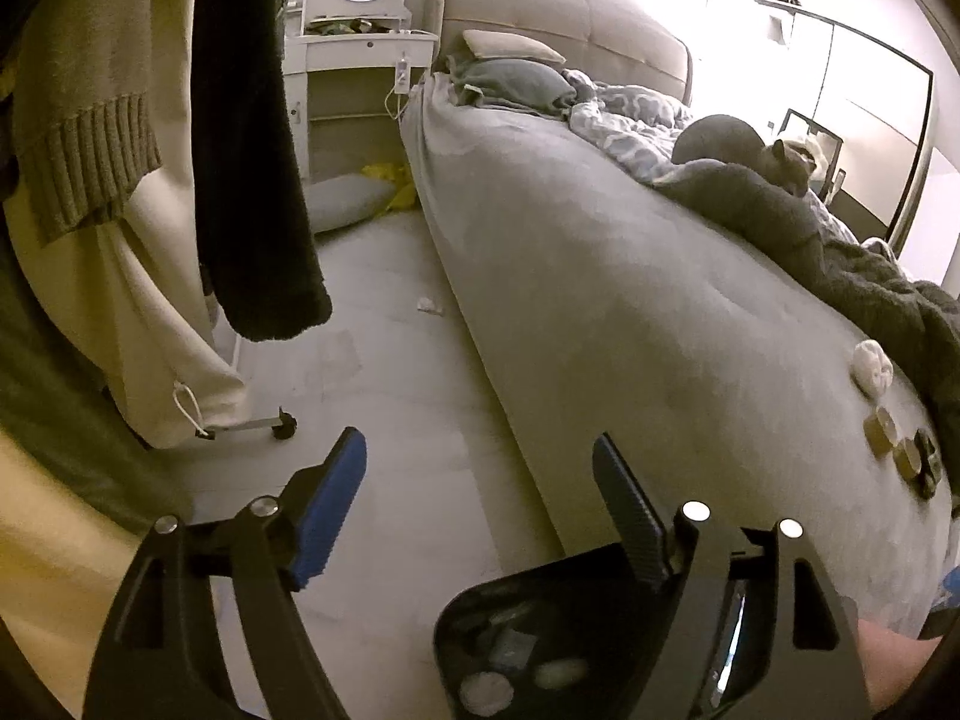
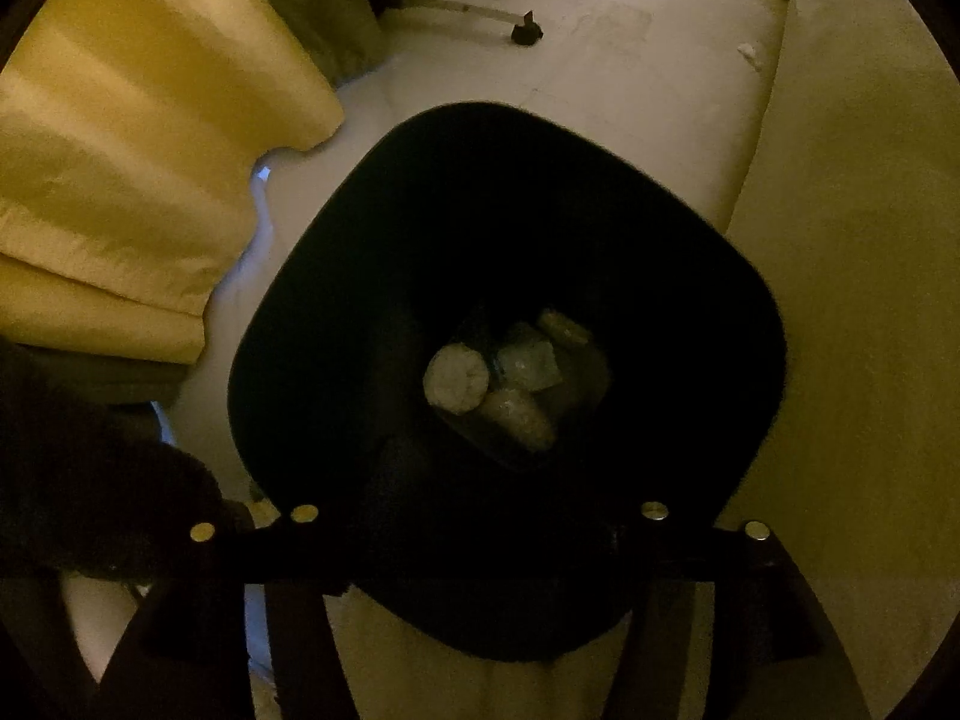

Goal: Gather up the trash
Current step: 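Move both open tools back over the bed toward the snack bag and tape cores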

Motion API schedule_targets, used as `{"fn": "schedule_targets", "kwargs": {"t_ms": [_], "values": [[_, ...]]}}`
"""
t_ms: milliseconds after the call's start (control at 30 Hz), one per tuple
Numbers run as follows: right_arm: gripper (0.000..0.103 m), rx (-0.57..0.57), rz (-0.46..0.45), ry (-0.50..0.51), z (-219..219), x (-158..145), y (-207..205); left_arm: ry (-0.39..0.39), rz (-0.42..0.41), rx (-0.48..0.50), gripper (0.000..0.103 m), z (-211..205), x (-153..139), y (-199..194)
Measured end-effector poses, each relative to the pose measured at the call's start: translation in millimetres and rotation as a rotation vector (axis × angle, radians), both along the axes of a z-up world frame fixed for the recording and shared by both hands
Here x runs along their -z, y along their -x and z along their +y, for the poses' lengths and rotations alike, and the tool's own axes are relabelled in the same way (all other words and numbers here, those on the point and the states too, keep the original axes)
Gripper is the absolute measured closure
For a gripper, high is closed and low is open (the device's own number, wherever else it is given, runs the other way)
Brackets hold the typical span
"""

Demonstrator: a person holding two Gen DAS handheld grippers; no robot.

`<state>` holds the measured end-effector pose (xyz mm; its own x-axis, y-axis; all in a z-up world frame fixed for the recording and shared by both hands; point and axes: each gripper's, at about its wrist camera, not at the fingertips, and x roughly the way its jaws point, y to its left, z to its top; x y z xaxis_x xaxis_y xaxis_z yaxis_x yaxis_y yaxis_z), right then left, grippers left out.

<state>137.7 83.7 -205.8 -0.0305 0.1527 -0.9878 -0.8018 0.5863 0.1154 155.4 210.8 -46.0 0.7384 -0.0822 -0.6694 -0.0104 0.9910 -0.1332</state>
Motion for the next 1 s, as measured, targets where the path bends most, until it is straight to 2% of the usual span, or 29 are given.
{"fn": "schedule_targets", "kwargs": {"t_ms": [233,433,667,800,1000], "values": [[0.031,0.025,-0.047,-0.114,-10.5,-38.0,-5.0,-0.019,-0.027,0.006,0.016,-18.6,-8.7,-8.0],[0.029,0.060,-0.114,-0.222,-28.2,-77.3,-9.3,-0.012,-0.052,0.005,0.012,-31.8,-19.8,-13.3],[0.026,0.105,-0.214,-0.319,-61.5,-109.4,-15.6,0.020,-0.106,0.031,0.006,-54.9,-35.4,-17.3],[0.025,0.143,-0.277,-0.352,-87.8,-123.5,-20.1,0.037,-0.126,0.045,0.006,-74.4,-39.9,-21.1],[0.024,0.195,-0.342,-0.371,-129.7,-134.2,-22.7,0.032,-0.111,0.089,0.005,-109.7,-36.8,-30.5]]}}
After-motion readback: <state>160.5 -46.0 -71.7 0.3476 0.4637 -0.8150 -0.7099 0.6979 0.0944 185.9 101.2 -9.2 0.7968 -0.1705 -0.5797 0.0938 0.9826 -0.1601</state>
